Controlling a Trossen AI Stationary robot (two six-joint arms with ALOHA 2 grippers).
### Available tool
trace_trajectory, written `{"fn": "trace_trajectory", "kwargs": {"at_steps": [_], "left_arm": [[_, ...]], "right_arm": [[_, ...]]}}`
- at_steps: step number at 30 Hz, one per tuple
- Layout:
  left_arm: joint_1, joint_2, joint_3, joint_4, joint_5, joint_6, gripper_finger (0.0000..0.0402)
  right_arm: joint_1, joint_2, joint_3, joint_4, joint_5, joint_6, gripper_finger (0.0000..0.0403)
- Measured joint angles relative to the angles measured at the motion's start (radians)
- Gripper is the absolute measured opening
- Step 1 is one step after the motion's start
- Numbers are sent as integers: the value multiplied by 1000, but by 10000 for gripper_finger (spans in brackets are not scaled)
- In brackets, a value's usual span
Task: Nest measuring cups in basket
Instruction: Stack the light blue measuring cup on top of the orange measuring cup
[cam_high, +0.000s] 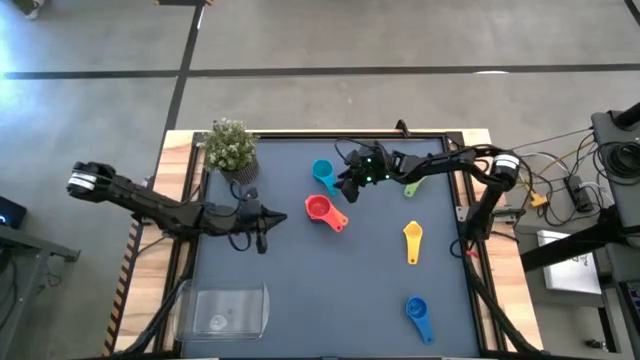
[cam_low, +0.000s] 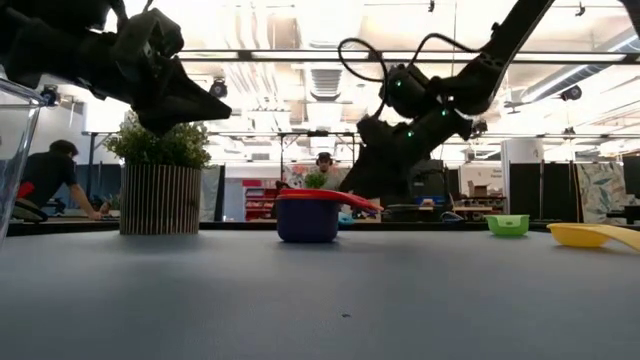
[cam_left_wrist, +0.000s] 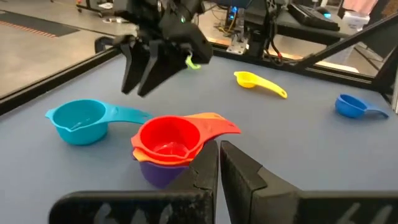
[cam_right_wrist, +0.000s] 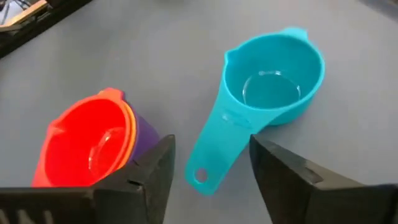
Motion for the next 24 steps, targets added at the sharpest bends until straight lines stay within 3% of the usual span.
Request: {"fn": "trace_trajectory", "kwargs": {"at_steps": [11,24], "left_arm": [[0,14,0,1,0,8,0],[1,16,0,6,0,12,0]], "right_arm": [[-22,75,0,81,0,49,219],[-21,179,59,85,-8,58,205]]}}
